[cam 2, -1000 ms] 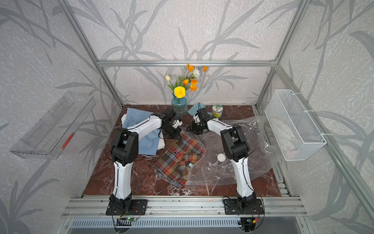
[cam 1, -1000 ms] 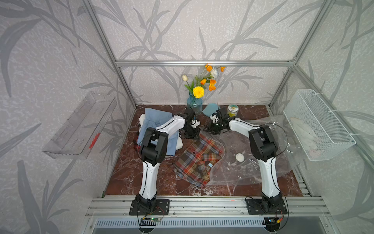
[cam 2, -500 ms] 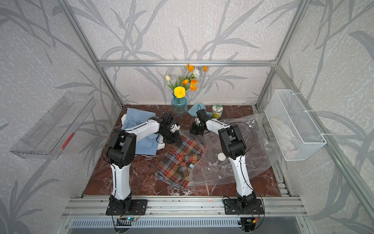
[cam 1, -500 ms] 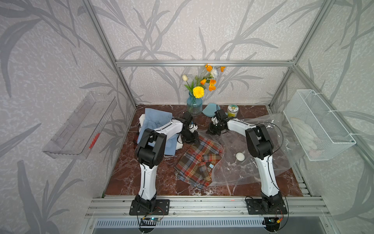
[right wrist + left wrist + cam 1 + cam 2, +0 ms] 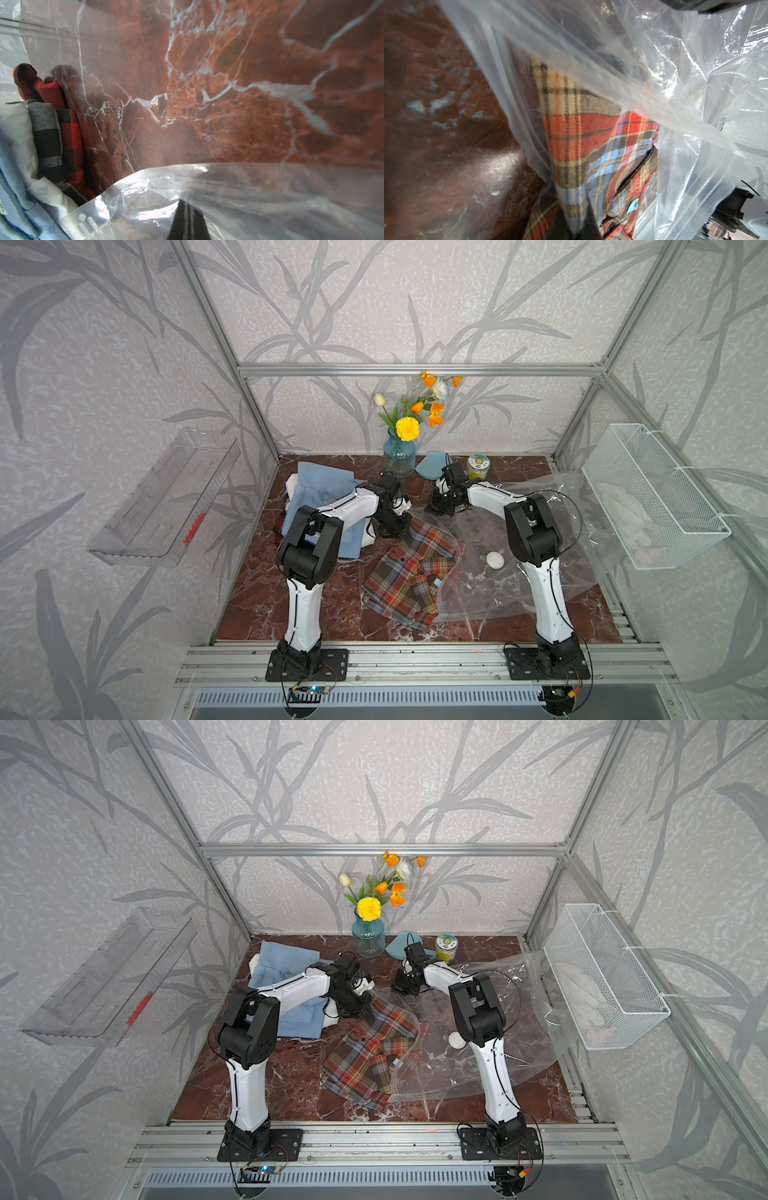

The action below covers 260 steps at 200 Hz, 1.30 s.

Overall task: Take the shirt out of the vacuum bag
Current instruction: Take out the shirt from the vacuum bag.

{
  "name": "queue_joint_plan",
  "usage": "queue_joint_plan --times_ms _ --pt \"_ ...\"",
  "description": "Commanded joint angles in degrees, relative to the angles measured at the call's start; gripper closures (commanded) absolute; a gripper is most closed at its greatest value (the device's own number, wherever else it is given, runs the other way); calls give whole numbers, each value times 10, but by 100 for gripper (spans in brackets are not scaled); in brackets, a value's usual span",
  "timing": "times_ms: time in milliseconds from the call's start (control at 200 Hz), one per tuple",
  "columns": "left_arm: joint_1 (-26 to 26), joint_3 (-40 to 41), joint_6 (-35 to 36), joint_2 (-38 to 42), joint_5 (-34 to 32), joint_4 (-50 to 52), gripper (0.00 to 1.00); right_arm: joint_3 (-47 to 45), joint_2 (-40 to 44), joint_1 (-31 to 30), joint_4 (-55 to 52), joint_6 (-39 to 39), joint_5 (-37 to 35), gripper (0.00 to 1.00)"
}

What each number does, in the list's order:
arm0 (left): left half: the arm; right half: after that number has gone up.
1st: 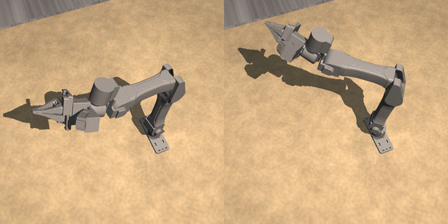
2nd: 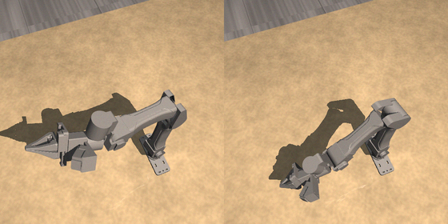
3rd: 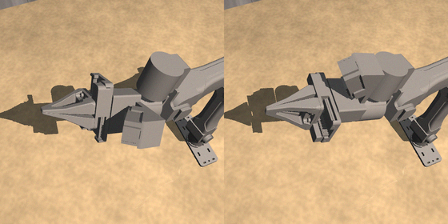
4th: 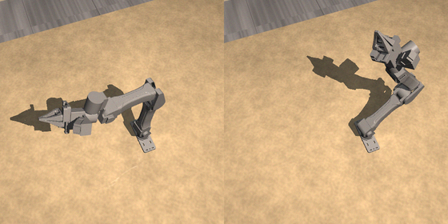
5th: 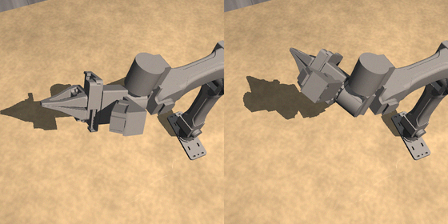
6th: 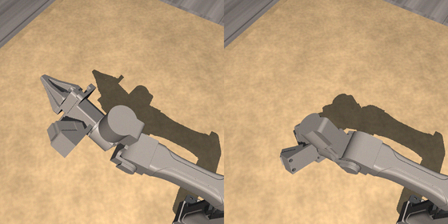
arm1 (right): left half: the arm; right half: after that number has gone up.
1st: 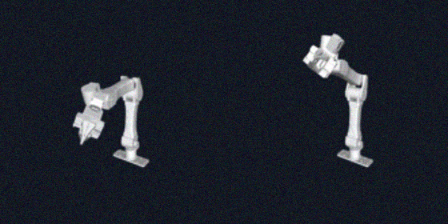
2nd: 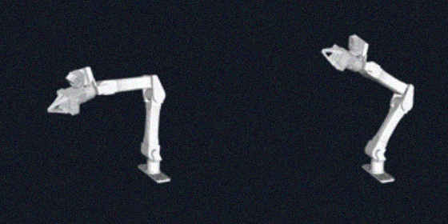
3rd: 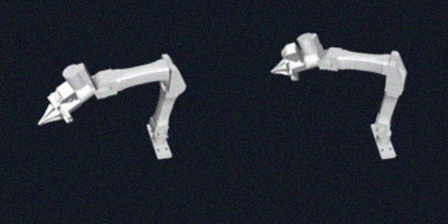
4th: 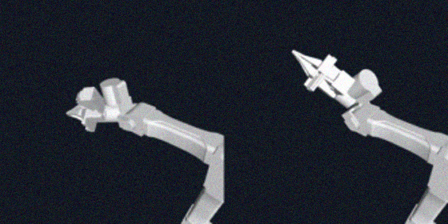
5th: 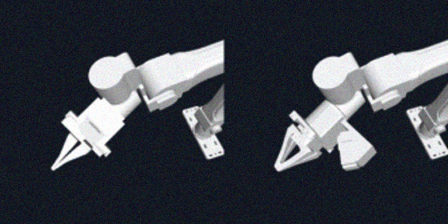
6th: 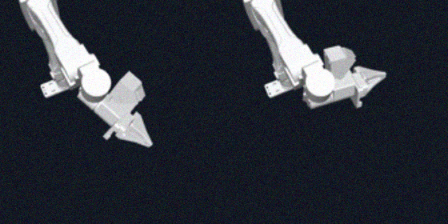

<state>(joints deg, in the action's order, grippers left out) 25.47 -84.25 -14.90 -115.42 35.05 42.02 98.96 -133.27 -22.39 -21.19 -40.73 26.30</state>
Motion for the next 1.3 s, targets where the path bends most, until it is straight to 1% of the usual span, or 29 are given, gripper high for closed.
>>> queue_joint_plan --times_ms 0,300,495,590,765,845,950,1294 --pt "-1 18 9 61 -4 38 100 1 -26 9 -29 -5 -46 97" --pt "-43 51 8 126 -9 56 100 -10 -23 16 -27 -10 -58 97" --pt "-85 43 15 155 -14 69 100 -13 -22 20 -25 -10 -57 97" --pt "-104 19 24 166 -23 88 100 -15 -22 21 -22 -13 -56 97" --pt "-126 -33 55 171 -48 141 100 -12 -21 23 -24 -11 -54 97" --pt "-139 -48 62 173 -46 154 100 -13 -21 23 -24 -10 -53 97" --pt "-153 -70 70 179 -62 168 100 -15 -21 24 -25 -9 -51 97" --pt "-192 -170 75 162 -58 209 100 -17 -19 26 -23 -8 -48 97"
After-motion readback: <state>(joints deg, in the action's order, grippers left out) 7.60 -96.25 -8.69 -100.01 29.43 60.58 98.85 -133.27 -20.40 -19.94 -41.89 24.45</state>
